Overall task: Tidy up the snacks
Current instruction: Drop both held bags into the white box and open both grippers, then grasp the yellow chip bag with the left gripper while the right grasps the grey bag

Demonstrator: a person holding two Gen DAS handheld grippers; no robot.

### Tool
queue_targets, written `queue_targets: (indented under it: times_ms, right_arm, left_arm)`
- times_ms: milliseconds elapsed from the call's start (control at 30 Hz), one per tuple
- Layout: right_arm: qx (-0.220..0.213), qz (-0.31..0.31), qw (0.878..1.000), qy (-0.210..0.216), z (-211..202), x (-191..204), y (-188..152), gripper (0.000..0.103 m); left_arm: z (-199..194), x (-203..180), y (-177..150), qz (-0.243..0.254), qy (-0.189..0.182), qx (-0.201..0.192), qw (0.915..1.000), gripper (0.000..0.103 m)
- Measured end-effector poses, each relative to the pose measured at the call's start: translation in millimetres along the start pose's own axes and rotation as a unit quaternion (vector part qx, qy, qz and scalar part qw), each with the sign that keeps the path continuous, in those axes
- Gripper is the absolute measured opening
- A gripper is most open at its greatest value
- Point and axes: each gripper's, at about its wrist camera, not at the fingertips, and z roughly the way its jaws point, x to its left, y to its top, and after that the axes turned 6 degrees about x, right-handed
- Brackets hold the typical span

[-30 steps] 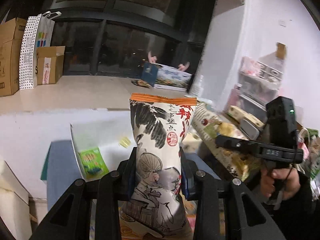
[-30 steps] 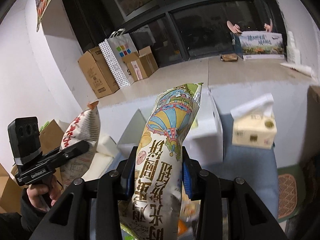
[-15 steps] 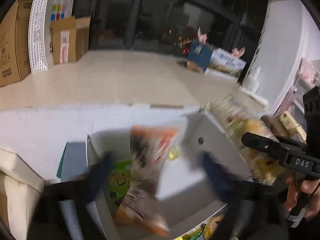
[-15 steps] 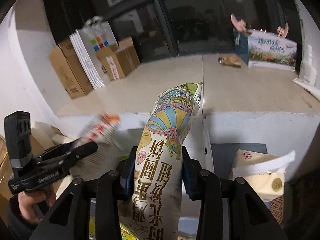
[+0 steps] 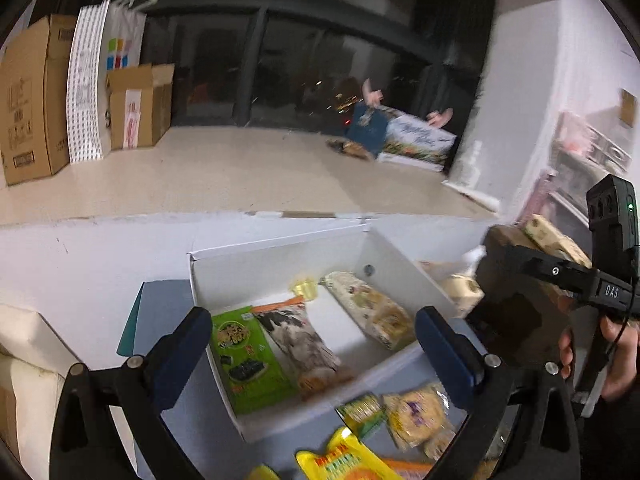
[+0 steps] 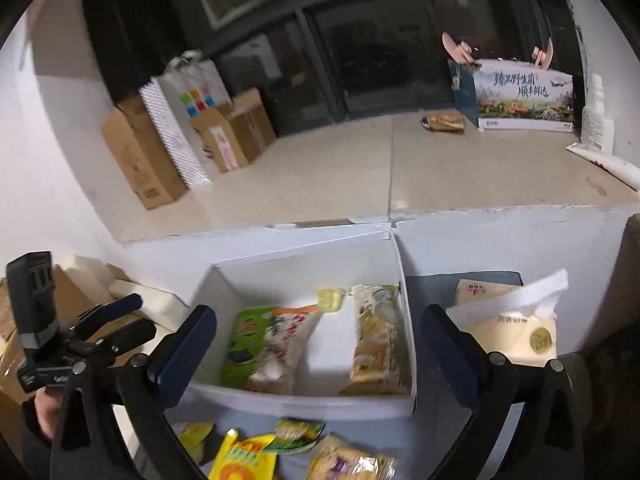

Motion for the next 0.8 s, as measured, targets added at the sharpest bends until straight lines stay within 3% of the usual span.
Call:
queue_targets:
  times_ms: [200,333,433,567,667,800]
  right_arm:
    - [-0.043,-0.028,0.998,0.036,-82,22,-58,0.103]
    - [-0.058,-0.056,0.997,-0.012,-123,40,-119,0.103]
    - [-0.033,-0.052,0.997,-0.051,-127,39,-163,0.103]
    - [-0.003,-0.015,0.999,-0.049,-121,21,-215,0.103]
    - [0.035,0.026,0.997,-0.062,-105,-4,-241,0.103]
    - [0.050,0.061,0.996,-0.053,-88,-31,-254,0.103]
  left_arm:
    - [-52,-20,-52,0.006,-0.026,-0.016,0.9995,0.103]
    - [-74,-36,-105,0.005,-0.034,-0.008,0.9994,0.103]
    - [-79,-51,-143,0.019,-0.022,0.010,0.9995,0.103]
    - [-85,-63,-194,0.026,-0.022,0.035,0.9988,0.103]
    - [-89,-66,-212,0.025,-0.014,0.045,0.9986,0.103]
    - [-93,-66,-217,0.018,-0.015,0.043,0.9988,0.103]
